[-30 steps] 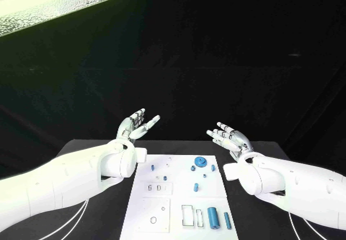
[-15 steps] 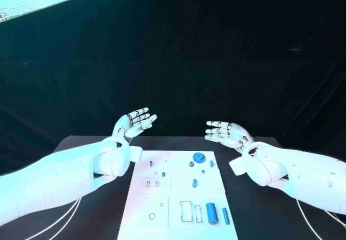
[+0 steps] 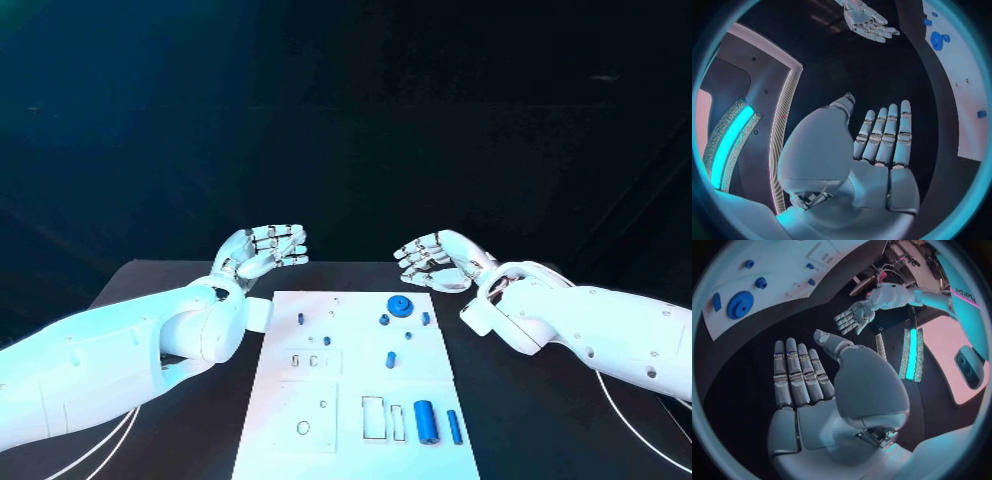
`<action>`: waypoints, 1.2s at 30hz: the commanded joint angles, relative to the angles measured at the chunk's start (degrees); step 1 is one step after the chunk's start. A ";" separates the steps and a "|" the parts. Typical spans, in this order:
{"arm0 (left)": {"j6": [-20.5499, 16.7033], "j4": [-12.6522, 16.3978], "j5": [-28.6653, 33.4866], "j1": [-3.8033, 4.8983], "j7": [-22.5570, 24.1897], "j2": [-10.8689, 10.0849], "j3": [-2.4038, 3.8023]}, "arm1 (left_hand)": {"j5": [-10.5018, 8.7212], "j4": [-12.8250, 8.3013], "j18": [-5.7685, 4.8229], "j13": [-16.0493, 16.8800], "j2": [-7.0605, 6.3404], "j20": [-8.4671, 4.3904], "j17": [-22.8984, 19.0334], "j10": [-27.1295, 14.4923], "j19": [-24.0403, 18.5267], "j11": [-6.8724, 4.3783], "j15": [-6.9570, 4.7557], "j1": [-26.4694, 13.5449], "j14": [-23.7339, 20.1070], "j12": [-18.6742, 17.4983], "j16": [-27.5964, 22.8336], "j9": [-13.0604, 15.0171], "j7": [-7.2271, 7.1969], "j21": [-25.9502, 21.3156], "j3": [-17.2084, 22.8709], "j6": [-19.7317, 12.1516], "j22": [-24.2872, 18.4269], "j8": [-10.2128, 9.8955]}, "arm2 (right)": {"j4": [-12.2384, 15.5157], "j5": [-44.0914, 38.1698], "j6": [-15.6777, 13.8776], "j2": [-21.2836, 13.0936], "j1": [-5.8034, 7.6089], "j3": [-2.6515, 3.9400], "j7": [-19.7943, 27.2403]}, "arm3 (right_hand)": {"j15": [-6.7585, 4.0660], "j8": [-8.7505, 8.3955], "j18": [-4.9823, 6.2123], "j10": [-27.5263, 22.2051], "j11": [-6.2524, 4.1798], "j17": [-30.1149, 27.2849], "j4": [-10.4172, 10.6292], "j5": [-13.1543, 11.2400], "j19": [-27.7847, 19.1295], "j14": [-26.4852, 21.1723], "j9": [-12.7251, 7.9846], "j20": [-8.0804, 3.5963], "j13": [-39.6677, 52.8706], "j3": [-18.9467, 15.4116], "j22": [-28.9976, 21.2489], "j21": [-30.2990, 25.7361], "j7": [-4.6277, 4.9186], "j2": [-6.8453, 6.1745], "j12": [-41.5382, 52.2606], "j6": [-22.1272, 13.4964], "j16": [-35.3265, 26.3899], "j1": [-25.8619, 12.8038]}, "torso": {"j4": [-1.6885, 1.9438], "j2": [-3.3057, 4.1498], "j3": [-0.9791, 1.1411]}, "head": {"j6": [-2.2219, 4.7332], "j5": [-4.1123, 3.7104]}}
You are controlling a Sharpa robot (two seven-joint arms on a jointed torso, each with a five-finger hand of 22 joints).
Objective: Assemble the parts on the task board
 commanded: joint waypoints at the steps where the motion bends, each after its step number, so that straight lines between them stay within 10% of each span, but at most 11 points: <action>1: 3.89 1.86 0.48 0.08 0.77 -1.21 0.11 | -0.32 -0.19 0.65 0.04 0.49 -0.16 0.58 0.77 1.02 -0.06 -0.27 0.37 0.80 0.23 0.44 0.14 2.84 0.55 0.62 0.52 0.15 0.42 | -0.18 -15.84 0.92 0.19 0.51 0.05 -5.67 | -2.98 1.52 0.79 7.23 -2.17 2.25 -0.25 0.60 6.72 8.92 0.80 -2.65 0.17 1.25 1.85 4.65 0.12 -1.99 -0.26 5.57 2.90 -0.11 | 0.34 1.27 -0.29 | 0.05 -0.43; 13: 6.17 8.69 1.00 0.21 0.65 -6.82 0.68 | -0.40 -0.33 0.54 0.65 -0.33 -3.08 7.53 5.49 8.59 -1.70 -2.71 0.24 7.16 0.23 6.45 1.32 1.87 5.67 1.98 2.62 1.91 2.23 | 1.05 -34.34 7.54 0.91 1.76 0.15 -15.06 | -8.27 0.73 0.52 11.53 -5.26 18.92 0.56 0.67 19.00 28.14 1.87 -9.54 0.38 -2.96 13.63 24.22 -2.84 -3.88 -0.62 9.41 23.83 -0.46 | 0.67 3.75 -0.65 | -0.07 -2.03; 15: 6.13 9.72 1.02 0.23 0.59 -7.77 0.71 | -0.41 -0.33 0.50 0.62 -0.42 -3.29 8.59 5.27 9.01 -1.68 -2.81 0.21 6.94 0.00 7.56 1.42 1.86 6.28 2.07 2.56 2.19 2.26 | 1.07 -35.68 8.06 1.11 1.82 0.15 -15.82 | -8.12 0.12 0.55 11.36 -5.47 23.48 0.93 1.02 18.40 26.52 2.18 -9.57 0.42 -1.99 15.85 26.86 -2.76 -4.28 -0.58 9.74 29.46 -0.62 | 0.67 4.14 -0.73 | -0.14 -2.32; 17: 6.07 10.63 1.01 0.26 0.71 -8.57 0.73 | -0.40 -0.31 0.34 0.44 -0.68 -3.61 11.89 4.21 9.95 -1.66 -2.91 0.24 5.39 -0.32 11.62 1.71 1.83 8.19 2.13 2.33 3.15 2.40 | 0.99 -36.74 8.46 1.32 1.85 0.15 -16.50 | -8.09 -0.46 0.60 10.34 -5.40 41.33 1.70 1.10 19.43 28.08 2.65 -9.36 0.45 -1.07 18.24 29.92 -2.88 -4.98 -0.60 9.75 47.21 -1.13 | 0.82 4.51 -0.88 | -0.25 -2.37; 22: 5.75 11.96 0.77 0.35 1.62 -9.64 0.80 | -0.40 -0.29 0.32 0.48 -0.67 -4.24 18.02 4.27 10.49 -1.89 -3.39 0.21 2.66 0.50 20.68 2.34 1.63 12.32 1.84 2.34 5.44 2.88 | 0.96 -38.04 9.01 1.77 1.85 0.15 -17.70 | -7.84 -0.80 -0.55 7.43 -5.12 55.85 2.40 1.08 23.09 28.50 3.53 -8.64 0.61 -0.38 28.36 38.00 -2.86 -5.22 -0.53 10.09 60.87 -0.79 | 1.02 5.13 -1.04 | -0.25 -2.52; 36: 5.72 13.77 0.51 0.83 1.82 -10.20 0.98 | -0.43 -0.26 0.20 0.55 -0.98 -4.62 21.64 4.42 9.54 -2.11 -3.61 0.14 0.04 1.05 27.20 2.78 1.48 16.69 1.85 2.26 8.08 3.17 | 0.85 -40.64 11.40 3.27 1.79 0.12 -21.52 | -7.69 -1.46 -2.44 5.52 -5.08 59.00 3.46 0.76 28.15 28.55 4.01 -8.37 0.70 -1.62 40.96 47.05 -3.13 -5.60 -0.26 9.16 64.46 -1.17 | 1.85 6.22 -1.36 | -0.73 -2.51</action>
